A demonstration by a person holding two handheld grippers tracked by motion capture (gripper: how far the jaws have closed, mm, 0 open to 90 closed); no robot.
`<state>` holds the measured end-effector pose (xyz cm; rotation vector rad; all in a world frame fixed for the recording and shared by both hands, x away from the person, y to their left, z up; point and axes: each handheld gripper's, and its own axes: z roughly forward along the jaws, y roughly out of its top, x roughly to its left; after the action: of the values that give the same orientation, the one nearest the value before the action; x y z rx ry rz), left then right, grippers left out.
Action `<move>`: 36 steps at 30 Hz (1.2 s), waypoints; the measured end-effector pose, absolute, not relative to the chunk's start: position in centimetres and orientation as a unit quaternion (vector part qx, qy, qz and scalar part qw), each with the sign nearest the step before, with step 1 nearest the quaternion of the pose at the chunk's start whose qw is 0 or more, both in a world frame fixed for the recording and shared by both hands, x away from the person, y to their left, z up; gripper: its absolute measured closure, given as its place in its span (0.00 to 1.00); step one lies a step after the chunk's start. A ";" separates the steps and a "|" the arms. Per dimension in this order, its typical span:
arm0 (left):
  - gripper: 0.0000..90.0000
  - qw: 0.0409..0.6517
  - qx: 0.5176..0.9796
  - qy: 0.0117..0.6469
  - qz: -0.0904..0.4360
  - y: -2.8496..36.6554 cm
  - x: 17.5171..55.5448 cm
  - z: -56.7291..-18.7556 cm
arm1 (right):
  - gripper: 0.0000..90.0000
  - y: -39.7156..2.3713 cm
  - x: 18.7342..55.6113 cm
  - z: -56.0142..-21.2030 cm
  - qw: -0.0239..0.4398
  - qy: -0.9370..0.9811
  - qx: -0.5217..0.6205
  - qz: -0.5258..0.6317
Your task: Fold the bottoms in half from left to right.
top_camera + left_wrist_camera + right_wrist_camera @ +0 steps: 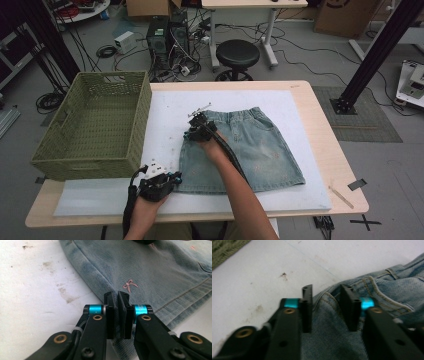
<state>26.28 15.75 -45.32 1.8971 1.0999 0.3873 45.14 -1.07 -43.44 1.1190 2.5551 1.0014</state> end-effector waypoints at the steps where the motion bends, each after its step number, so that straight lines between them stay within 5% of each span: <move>1: 0.95 0.442 0.764 0.443 0.157 15.7 26.3 -45.4 | 0.85 -1.0 45.1 -43.4 0.093 0.861 0.373 0.333; 5: 0.95 0.445 0.763 0.442 0.156 15.6 26.4 -45.1 | 0.93 -0.8 44.7 -43.0 0.109 0.866 0.363 0.326; 16: 0.95 0.527 0.737 0.404 0.121 13.8 27.3 -43.1 | 0.94 -5.2 44.4 -39.8 0.101 0.833 0.378 0.391; 36: 0.95 0.582 0.745 0.321 0.056 4.6 30.3 -39.5 | 0.94 -16.4 43.3 -36.0 0.142 0.782 0.427 0.431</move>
<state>30.31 4.56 -39.48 1.7393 0.7488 0.1299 43.29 -16.38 -35.99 1.2332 2.2578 1.2426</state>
